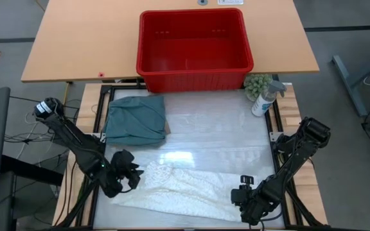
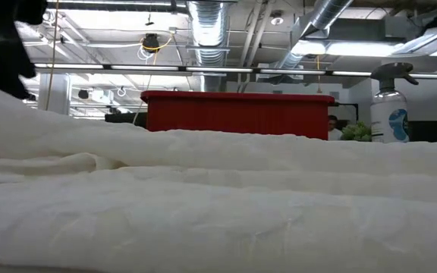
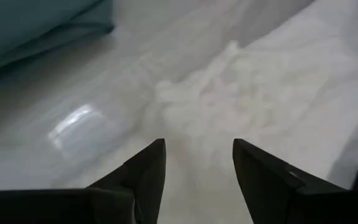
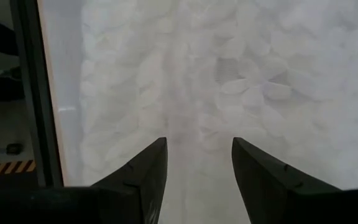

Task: Fold Laundry from Bin
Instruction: Fold the white shirt in the red bin

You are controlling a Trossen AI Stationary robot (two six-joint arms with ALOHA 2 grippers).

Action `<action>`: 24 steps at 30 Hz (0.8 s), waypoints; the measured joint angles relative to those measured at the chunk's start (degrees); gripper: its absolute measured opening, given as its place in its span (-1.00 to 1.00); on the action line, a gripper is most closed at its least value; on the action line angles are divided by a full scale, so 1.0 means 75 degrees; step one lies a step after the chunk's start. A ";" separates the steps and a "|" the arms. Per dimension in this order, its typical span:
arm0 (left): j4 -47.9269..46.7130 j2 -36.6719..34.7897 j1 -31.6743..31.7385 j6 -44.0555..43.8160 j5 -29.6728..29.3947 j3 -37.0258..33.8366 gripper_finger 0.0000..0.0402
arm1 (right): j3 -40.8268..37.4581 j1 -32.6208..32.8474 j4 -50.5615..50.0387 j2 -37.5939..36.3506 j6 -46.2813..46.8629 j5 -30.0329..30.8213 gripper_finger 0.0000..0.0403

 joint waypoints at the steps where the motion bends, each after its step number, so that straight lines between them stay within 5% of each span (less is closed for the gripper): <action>1: 0.0133 0.0000 0.0098 0.0156 -0.0029 0.0000 -0.13 | -0.0016 -0.0003 0.0051 0.0000 -0.0002 -0.0017 0.01; 8: -0.0074 0.0002 0.1345 0.0397 0.1076 -0.0189 -0.12 | -0.0036 -0.0021 0.0169 0.0000 0.0057 -0.0030 0.01; 14: 0.1532 0.0003 0.2217 0.1486 0.2156 -0.0856 -0.12 | -0.0036 -0.0055 0.0182 0.0000 0.0326 -0.0030 0.01; 24: 0.3041 0.0017 0.2481 0.1562 0.2723 -0.1646 -0.12 | -0.0036 -0.0041 0.0359 0.0000 0.0653 -0.0033 0.01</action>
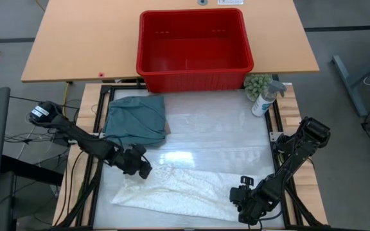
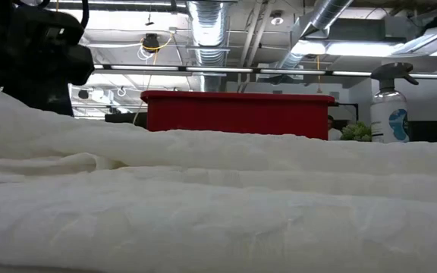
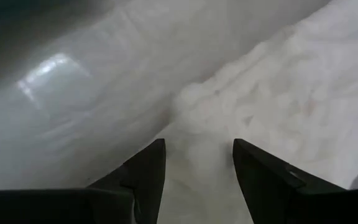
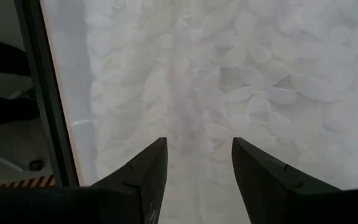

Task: Fold Laundry from Bin
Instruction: Fold the white shirt in the red bin

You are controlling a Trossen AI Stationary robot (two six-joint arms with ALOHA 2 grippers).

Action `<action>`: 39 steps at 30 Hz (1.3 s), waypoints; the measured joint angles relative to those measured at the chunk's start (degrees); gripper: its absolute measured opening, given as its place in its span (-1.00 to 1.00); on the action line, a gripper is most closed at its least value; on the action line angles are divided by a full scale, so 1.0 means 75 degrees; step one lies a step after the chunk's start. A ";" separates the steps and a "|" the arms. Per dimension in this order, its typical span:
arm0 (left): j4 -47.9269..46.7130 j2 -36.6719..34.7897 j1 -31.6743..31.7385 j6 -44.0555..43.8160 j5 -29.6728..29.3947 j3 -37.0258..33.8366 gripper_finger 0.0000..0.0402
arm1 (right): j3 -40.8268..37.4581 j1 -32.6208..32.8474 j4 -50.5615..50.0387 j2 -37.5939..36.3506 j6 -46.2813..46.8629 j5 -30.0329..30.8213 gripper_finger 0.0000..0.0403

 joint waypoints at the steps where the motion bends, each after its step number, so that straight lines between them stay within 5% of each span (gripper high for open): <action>1: 0.0079 0.0009 0.0003 -0.0015 0.0080 -0.0085 -0.12 | 0.0000 0.0000 -0.0004 0.0000 0.0000 0.0002 0.01; 7: 0.0872 0.0009 0.0072 0.0183 0.0554 -0.0269 -0.26 | 0.0000 -0.0009 -0.0043 0.0000 -0.0116 0.0006 0.01; 16: 0.0883 0.0009 -0.0207 0.0109 0.0902 0.0229 -0.96 | 0.0000 -0.0006 -0.0091 0.0000 -0.0134 0.0006 0.01; 31: -0.0921 0.0006 -0.1762 -0.2161 -0.0097 0.0839 -1.00 | 0.0000 -0.0006 -0.0085 0.0000 -0.0140 0.0012 0.01; 39: -0.0710 0.0006 -0.1997 -0.2144 -0.0528 0.0842 -1.00 | 0.0000 -0.0006 -0.0108 0.0000 -0.0155 0.0029 0.01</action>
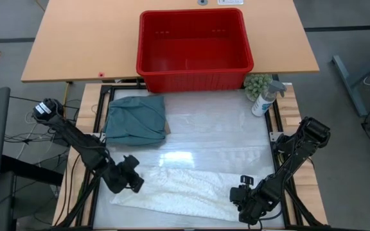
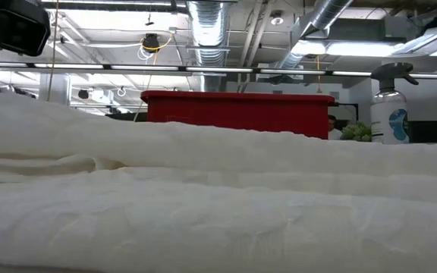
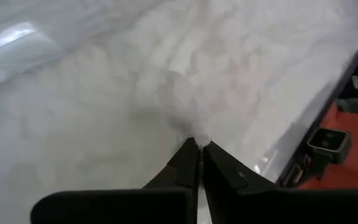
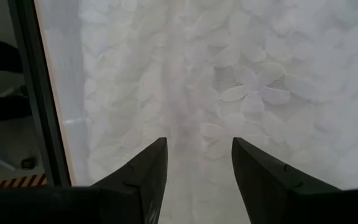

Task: Fold Laundry from Bin
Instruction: Fold the white shirt in the red bin

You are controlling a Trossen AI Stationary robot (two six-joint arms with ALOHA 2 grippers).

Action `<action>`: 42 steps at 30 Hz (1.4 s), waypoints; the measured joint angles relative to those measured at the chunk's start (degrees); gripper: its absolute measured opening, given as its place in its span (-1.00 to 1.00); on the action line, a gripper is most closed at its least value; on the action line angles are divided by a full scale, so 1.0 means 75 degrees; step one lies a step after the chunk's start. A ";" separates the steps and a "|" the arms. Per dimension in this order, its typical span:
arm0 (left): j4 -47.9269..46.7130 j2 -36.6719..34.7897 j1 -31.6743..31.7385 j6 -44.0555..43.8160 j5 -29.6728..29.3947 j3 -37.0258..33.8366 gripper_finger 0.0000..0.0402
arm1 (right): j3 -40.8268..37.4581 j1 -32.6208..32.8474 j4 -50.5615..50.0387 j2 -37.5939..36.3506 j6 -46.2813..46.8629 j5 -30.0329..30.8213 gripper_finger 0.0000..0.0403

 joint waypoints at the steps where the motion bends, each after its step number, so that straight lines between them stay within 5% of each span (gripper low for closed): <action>1: 0.0087 0.0000 0.0000 0.0096 -0.0012 0.0000 -1.00 | 0.0000 0.0000 -0.0003 0.0000 0.0003 0.0023 0.01; 14: 0.0274 -0.0003 -0.0631 0.0153 0.0128 0.0006 -1.00 | 0.0000 0.0000 -0.0003 0.0000 0.0079 0.0365 0.01; 24: 0.0119 -0.0003 -0.1000 -0.0588 -0.1373 0.0006 -1.00 | 0.0000 -0.0009 -0.0002 0.0000 0.0080 0.0397 0.01; 30: 0.0441 -0.0003 -0.0579 0.0208 -0.1172 0.0006 -0.99 | 0.0000 -0.0133 0.0009 0.0008 0.0097 0.0657 0.01; 38: 0.0583 -0.0003 -0.0237 0.1573 -0.0701 0.0006 -0.54 | 0.0000 -0.0315 0.0417 0.0878 0.0097 0.0312 0.01; 42: 0.0103 -0.0003 0.0007 0.1329 0.0031 0.0006 -0.23 | 0.0032 -0.0284 0.0939 0.1191 0.0132 0.0134 0.01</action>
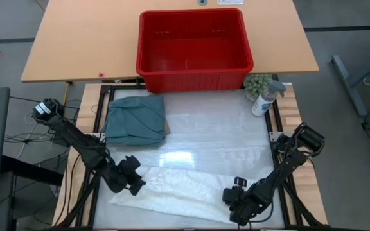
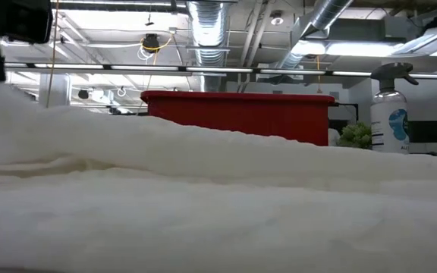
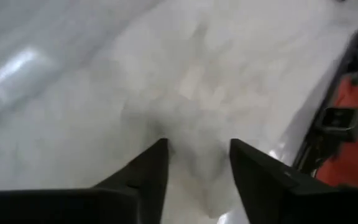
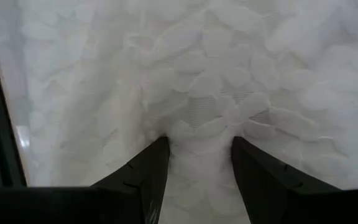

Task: Fold Laundry from Bin
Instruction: Fold the white shirt in the red bin

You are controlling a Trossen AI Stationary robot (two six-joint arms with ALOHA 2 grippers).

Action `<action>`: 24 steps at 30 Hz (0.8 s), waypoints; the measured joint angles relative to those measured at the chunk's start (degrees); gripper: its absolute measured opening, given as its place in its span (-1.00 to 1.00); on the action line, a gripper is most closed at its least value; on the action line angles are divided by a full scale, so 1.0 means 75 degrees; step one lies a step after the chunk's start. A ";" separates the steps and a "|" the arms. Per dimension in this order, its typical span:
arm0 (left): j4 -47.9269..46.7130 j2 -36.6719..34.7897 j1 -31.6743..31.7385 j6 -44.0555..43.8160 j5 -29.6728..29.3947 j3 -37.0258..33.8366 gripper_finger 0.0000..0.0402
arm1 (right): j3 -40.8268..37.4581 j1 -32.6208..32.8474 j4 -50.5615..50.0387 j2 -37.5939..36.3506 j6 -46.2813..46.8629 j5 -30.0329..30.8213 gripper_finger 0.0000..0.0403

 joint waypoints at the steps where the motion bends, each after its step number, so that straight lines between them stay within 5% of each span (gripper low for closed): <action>1: -0.0180 0.0000 0.0016 -0.0115 0.0271 0.0000 -0.16 | 0.0003 0.0029 0.0058 0.0026 0.0047 0.0019 0.01; 6: -0.0710 0.0000 -0.0172 -0.0623 0.0661 0.0000 0.00 | -0.0003 0.0075 0.0048 0.0013 0.0065 0.0114 0.01; 24: -0.1804 -0.0006 -0.0007 -0.0218 0.1054 0.0888 -0.01 | -0.0021 0.0074 0.0042 0.0036 0.0149 0.0073 0.01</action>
